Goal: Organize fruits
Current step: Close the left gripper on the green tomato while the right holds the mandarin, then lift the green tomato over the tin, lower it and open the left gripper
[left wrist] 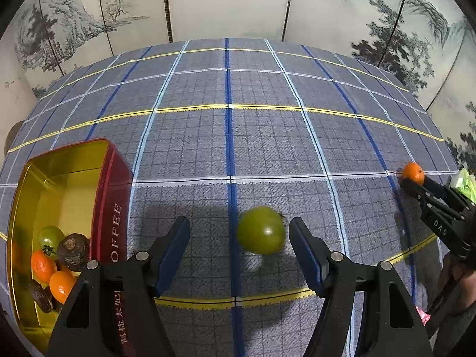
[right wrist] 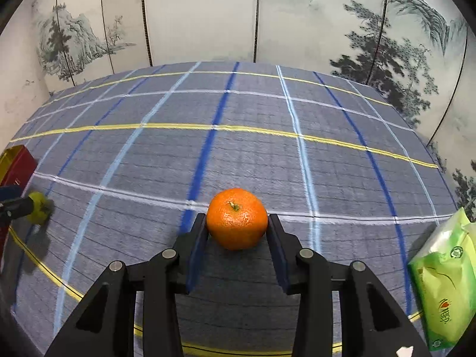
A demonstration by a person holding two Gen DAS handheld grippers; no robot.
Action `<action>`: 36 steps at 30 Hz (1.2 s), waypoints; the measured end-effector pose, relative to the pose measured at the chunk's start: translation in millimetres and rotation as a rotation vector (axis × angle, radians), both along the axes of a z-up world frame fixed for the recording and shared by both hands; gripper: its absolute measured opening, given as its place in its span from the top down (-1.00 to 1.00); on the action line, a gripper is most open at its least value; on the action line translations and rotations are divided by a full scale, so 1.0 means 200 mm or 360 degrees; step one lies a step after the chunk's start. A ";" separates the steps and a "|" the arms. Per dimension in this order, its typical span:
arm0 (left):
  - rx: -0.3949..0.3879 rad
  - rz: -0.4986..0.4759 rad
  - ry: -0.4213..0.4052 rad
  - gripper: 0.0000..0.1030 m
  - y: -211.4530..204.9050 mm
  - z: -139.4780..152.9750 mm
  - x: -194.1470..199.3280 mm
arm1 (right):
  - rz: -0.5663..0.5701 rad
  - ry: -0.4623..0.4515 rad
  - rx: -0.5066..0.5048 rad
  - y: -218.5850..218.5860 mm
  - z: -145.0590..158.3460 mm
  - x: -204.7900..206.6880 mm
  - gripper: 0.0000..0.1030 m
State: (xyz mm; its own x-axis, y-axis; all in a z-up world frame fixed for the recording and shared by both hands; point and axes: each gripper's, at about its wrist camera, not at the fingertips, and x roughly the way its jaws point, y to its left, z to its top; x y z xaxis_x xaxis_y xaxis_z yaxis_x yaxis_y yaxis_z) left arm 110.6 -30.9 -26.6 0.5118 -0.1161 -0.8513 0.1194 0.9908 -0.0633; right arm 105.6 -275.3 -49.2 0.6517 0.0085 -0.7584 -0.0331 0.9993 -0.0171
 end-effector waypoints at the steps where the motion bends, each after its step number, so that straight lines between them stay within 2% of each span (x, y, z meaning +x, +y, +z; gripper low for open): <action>1: 0.0000 -0.0001 -0.0001 -0.35 0.00 0.00 0.00 | -0.0001 0.0008 0.0008 -0.01 -0.01 0.00 0.28; 9: 0.0009 -0.0022 0.0012 -0.33 -0.04 -0.03 0.01 | 0.0009 0.0001 -0.0009 0.00 -0.02 0.00 0.27; 13: -0.0008 -0.0024 0.0033 -0.04 -0.05 -0.07 0.02 | 0.0009 0.0002 -0.0004 0.00 -0.02 -0.01 0.26; 19: -0.0061 0.0005 0.0089 0.24 -0.01 -0.12 0.04 | 0.0001 0.0024 0.0003 -0.01 -0.03 0.00 0.26; 36: -0.0070 0.0047 0.0070 0.27 0.04 -0.06 0.00 | -0.0004 0.0031 -0.0006 0.00 -0.04 0.00 0.26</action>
